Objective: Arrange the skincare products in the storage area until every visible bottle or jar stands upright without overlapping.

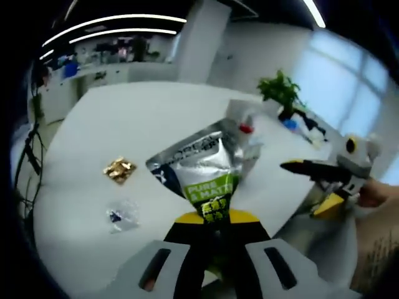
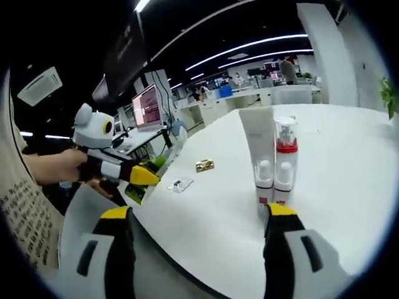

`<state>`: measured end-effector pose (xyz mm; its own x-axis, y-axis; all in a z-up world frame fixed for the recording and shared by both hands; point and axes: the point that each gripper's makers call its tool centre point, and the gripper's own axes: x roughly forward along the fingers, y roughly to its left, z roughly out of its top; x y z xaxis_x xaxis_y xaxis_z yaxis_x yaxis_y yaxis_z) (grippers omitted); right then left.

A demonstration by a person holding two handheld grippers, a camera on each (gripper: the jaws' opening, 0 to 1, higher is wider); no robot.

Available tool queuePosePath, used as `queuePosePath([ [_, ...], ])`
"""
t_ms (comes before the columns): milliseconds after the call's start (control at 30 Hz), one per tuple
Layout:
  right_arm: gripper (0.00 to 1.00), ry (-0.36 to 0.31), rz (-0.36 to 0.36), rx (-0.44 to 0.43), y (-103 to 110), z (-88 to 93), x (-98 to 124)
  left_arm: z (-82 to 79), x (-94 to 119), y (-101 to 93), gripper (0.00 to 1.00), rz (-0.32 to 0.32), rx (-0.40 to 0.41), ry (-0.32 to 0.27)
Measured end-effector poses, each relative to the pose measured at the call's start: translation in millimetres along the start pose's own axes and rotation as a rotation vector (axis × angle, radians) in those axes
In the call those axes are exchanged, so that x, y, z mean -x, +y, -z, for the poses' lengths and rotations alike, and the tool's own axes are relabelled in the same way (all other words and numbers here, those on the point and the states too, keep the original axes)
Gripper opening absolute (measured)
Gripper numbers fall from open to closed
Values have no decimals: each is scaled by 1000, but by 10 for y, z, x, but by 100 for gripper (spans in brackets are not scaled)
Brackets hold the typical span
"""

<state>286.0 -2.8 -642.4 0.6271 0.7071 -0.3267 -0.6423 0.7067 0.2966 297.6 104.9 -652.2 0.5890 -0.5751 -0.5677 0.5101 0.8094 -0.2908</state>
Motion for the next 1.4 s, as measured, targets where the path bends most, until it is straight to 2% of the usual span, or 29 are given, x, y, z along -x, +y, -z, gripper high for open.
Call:
queuePosePath([
  [67, 85, -26, -14, -16, 66, -74, -34, -15, 9, -64, 6, 9, -40, -7],
  [200, 83, -52, -62, 8, 241, -248, -134, -78, 22, -202, 6, 40, -131, -40],
  [267, 80, -94, -107, -31, 347, -393, -177, -135, 45, -264, 6, 47, -198, -65],
  [433, 73, -155, -148, -92, 443, -613, -226, -310, 122, -350, 6, 42, -304, -110],
  [567, 64, -193, -195, -148, 504, -737, -234, -399, 161, -423, 6, 53, -327, -128],
  [600, 59, -197, -219, -159, 537, -768, -232, -415, 165, -435, 6, 55, -327, -131],
  [733, 45, -215, -240, -219, 538, -854, -233, -442, 174, -490, 6, 59, -372, -137],
  [867, 33, -241, -242, -275, 513, -906, -223, -417, 184, -517, 6, 61, -392, -128],
  [1000, 19, -257, -242, -282, 531, -914, -221, -410, 193, -579, 7, 80, -400, -129],
  [1033, 18, -273, -219, -297, 502, -919, -221, -409, 194, -586, 7, 82, -398, -129],
  [1067, 14, -274, -220, -298, 506, -908, -218, -411, 197, -592, 7, 82, -398, -134],
  [1200, 11, -294, -227, -347, 508, -902, -192, -387, 210, -607, 8, 90, -384, -136],
  [1267, 9, -304, -241, -351, 539, -918, -169, -372, 219, -618, 12, 96, -380, -137],
  [1400, 5, -306, -256, -322, 591, -924, -143, -321, 224, -668, 30, 125, -383, -132],
])
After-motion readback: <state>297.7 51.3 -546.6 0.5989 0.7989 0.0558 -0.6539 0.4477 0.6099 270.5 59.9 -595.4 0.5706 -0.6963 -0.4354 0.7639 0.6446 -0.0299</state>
